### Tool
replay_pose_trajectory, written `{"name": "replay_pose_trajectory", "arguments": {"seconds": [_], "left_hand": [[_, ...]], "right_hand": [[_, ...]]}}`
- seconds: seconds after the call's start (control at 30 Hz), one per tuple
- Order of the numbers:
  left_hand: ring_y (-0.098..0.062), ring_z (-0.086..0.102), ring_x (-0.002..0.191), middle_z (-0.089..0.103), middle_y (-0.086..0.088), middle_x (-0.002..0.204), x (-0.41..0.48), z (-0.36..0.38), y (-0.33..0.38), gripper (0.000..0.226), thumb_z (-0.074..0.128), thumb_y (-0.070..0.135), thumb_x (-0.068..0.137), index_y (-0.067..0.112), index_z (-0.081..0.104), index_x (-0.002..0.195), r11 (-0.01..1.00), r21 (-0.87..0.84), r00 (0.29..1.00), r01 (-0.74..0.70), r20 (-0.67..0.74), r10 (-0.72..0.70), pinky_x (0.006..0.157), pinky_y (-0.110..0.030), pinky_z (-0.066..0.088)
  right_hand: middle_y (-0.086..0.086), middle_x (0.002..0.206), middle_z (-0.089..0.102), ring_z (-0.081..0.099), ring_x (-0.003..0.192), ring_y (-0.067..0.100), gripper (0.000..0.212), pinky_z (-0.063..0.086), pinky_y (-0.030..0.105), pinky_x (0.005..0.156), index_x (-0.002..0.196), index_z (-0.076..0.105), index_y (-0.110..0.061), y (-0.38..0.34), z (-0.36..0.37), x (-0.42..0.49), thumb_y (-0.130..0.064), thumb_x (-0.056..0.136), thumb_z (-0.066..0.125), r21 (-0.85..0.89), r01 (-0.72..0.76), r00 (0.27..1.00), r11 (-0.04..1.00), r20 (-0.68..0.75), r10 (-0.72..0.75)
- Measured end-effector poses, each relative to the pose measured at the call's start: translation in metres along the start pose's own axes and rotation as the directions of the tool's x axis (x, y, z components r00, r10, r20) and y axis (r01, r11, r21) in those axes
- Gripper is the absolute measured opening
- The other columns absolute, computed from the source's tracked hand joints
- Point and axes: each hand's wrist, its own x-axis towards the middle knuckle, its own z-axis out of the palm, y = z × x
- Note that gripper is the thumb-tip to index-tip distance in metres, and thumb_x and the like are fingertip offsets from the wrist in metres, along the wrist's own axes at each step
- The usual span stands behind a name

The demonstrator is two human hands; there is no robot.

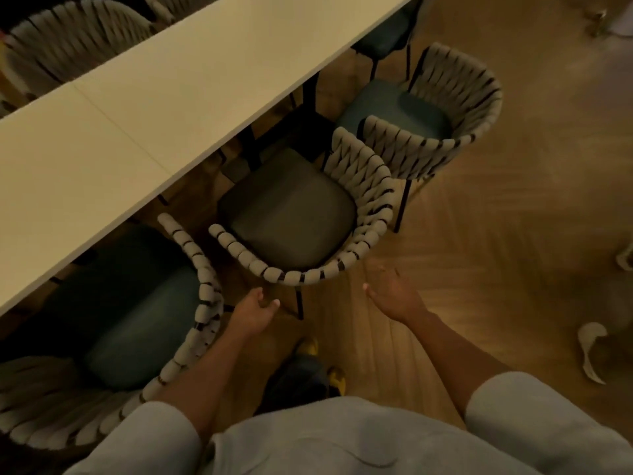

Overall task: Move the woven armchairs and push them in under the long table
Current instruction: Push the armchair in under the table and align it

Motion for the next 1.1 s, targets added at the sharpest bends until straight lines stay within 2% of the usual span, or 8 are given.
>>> {"name": "replay_pose_trajectory", "arguments": {"seconds": [0.07,0.2,0.37,0.53,0.7,0.87,1.0,1.1], "left_hand": [[-0.028,0.042,0.143,0.042,-0.007,0.157,0.018,-0.001,0.014,0.074,0.062,0.045,0.098,0.013,0.031,0.157,0.998,-0.056,0.998,0.022,-0.051,-0.025,0.115,-0.042,0.036],[-0.033,0.057,0.117,0.053,-0.015,0.142,0.066,-0.009,0.041,0.061,0.065,0.036,0.097,0.007,0.042,0.145,0.980,-0.176,0.973,0.095,-0.192,-0.129,0.095,-0.040,0.050],[-0.039,0.052,0.128,0.049,-0.019,0.144,0.130,-0.018,0.060,0.076,0.070,0.034,0.094,0.001,0.032,0.151,0.849,-0.424,0.886,0.316,-0.190,-0.424,0.085,-0.038,0.045],[-0.038,0.056,0.127,0.054,-0.019,0.142,0.166,-0.023,0.063,0.066,0.073,0.027,0.092,0.001,0.044,0.145,0.737,-0.555,0.817,0.386,-0.166,-0.553,0.087,-0.037,0.046],[-0.043,0.052,0.128,0.046,-0.019,0.148,0.185,-0.026,0.057,0.084,0.067,0.050,0.093,0.006,0.027,0.153,0.678,-0.559,0.744,0.477,-0.153,-0.650,0.097,-0.049,0.051],[-0.042,0.057,0.121,0.056,-0.017,0.139,0.207,-0.013,0.046,0.071,0.069,0.047,0.092,0.010,0.041,0.146,0.594,-0.652,0.668,0.471,-0.175,-0.723,0.094,-0.051,0.053],[-0.044,0.056,0.120,0.057,-0.019,0.133,0.219,0.002,0.056,0.059,0.069,0.039,0.094,0.008,0.046,0.139,0.532,-0.703,0.549,0.472,-0.238,-0.801,0.083,-0.044,0.045],[-0.043,0.058,0.118,0.061,-0.018,0.129,0.225,0.008,0.060,0.061,0.071,0.046,0.091,0.009,0.052,0.135,0.544,-0.684,0.477,0.487,-0.313,-0.821,0.084,-0.043,0.045]], "right_hand": [[0.004,0.147,0.052,0.051,0.132,0.025,0.091,0.044,0.036,0.107,0.150,0.044,-0.021,0.009,-0.012,0.030,-0.085,0.089,0.029,-0.056,0.052,0.998,0.997,0.031,-0.050],[0.017,0.147,0.050,0.047,0.134,0.035,0.062,0.042,0.044,0.110,0.147,0.050,-0.012,-0.012,-0.057,0.076,-0.053,0.102,0.052,-0.078,0.093,0.994,0.993,0.065,-0.088],[0.014,0.148,0.047,0.051,0.131,0.030,0.080,0.044,0.040,0.108,0.151,0.040,-0.011,-0.013,-0.094,0.167,-0.061,0.090,0.058,-0.032,0.058,0.997,0.998,0.060,-0.056],[0.014,0.155,0.040,0.045,0.137,0.031,0.081,0.041,0.043,0.111,0.153,0.035,-0.010,-0.028,-0.131,0.243,-0.056,0.093,0.065,-0.022,0.027,0.998,0.999,0.054,-0.026],[0.015,0.157,0.038,0.040,0.141,0.033,0.081,0.035,0.039,0.111,0.155,0.034,-0.008,-0.036,-0.152,0.320,-0.054,0.095,0.062,-0.168,0.060,0.997,0.984,0.063,-0.050],[0.018,0.158,0.035,0.038,0.142,0.039,0.092,0.036,0.050,0.114,0.156,0.029,-0.010,-0.044,-0.153,0.414,-0.062,0.090,0.064,-0.200,0.029,0.998,0.979,0.061,-0.017],[0.015,0.148,0.050,0.051,0.133,0.038,0.092,0.046,0.053,0.108,0.152,0.038,-0.013,-0.049,-0.142,0.483,-0.066,0.083,0.069,-0.104,0.033,0.998,0.994,0.054,-0.028],[0.015,0.136,0.059,0.058,0.122,0.039,0.078,0.050,0.048,0.099,0.145,0.047,-0.011,-0.055,-0.131,0.512,-0.057,0.087,0.073,-0.087,0.011,0.998,0.996,0.056,-0.006]]}}
